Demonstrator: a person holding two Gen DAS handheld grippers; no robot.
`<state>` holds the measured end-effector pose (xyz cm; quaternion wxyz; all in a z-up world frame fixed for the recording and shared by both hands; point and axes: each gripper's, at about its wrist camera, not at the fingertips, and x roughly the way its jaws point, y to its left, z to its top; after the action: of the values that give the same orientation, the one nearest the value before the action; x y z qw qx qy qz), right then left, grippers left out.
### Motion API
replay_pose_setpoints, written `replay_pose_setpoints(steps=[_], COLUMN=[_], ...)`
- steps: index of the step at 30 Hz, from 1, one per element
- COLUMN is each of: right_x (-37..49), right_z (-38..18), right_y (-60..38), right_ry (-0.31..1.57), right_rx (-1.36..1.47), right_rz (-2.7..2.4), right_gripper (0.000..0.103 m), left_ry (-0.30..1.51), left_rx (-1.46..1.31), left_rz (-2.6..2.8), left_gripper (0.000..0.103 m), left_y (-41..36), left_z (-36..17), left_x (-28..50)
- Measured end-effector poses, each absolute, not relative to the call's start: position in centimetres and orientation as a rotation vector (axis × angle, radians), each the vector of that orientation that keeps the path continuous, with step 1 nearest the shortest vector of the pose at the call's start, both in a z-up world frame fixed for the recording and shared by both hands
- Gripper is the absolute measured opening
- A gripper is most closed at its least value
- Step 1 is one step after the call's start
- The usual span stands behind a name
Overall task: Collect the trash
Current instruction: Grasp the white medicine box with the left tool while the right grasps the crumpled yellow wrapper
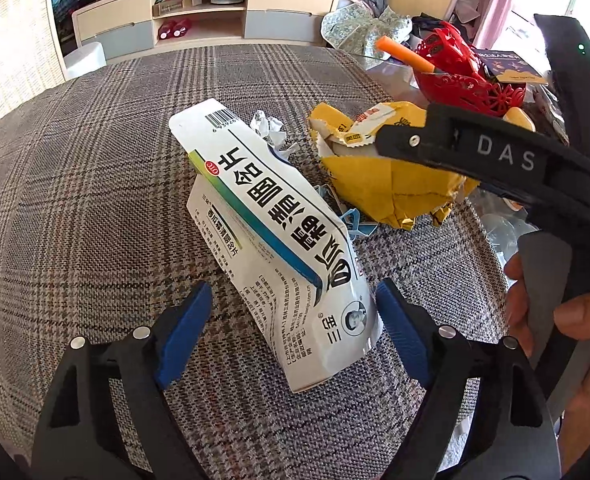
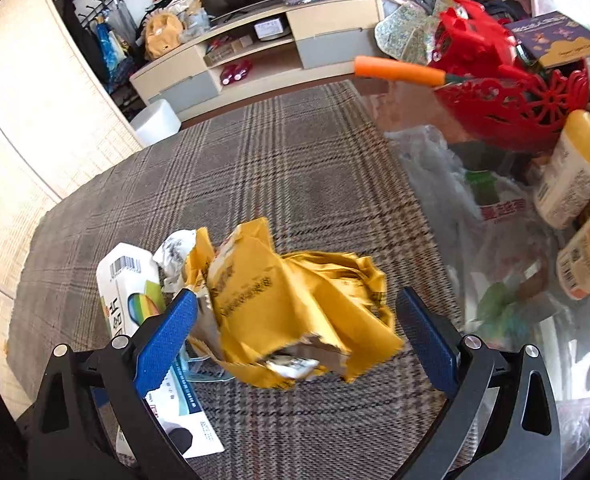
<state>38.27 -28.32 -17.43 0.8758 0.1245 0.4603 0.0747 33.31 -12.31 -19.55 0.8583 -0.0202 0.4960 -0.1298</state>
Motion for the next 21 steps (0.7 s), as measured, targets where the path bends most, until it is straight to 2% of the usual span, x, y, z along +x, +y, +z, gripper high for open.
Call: replay_pose_setpoints(steps=[2,3,6,7,9,12,16,21], right_x=[38.1,37.9,37.6,37.6,37.4,37.1,36.5,35.4], right_z=[-17.5,-17.4,-17.4,-17.2,-16.8,-16.1,-15.4,-13.8], right_y=[-27.8,-27.6,-27.3,-27.3,-27.8,-28.6,-29.1,-29.3], right_ry=[0.945,0.935,0.931,0.927,0.913,0.898,0.882,0.833], right_rx=[0.243,0.241,0.246,0.245,0.261,0.261,0.249,0.250], right_rz=[0.159,0.165,0.173,0.172,0.178,0.170,0.176,0.183], right_gripper=[0.098,0.089,0.080,0.072,0.065,0.061,0.055,0.054], left_ry=[1.047,1.056,1.054,1.051,1.043,1.023,1.012,1.001], left_rx=[-0.057,-0.067,-0.045,-0.042,-0.040,-0.017,-0.006,0.010], left_rz=[-0.304,-0.318,-0.311,-0.310,-0.313,-0.324,-0.340,-0.335], left_gripper=[0.068,0.064,0.063,0.063,0.061,0.053,0.051,0.050], left_y=[-12.3,-12.3,-12.7,-12.8,-12.8,-12.8,-12.3,-11.1], left_z=[-19.7,-19.8,-19.9,-19.9,-20.0,-19.6,-19.6,-19.3], left_x=[33.2,33.2,33.1,33.1,32.9,32.4,31.8,30.6])
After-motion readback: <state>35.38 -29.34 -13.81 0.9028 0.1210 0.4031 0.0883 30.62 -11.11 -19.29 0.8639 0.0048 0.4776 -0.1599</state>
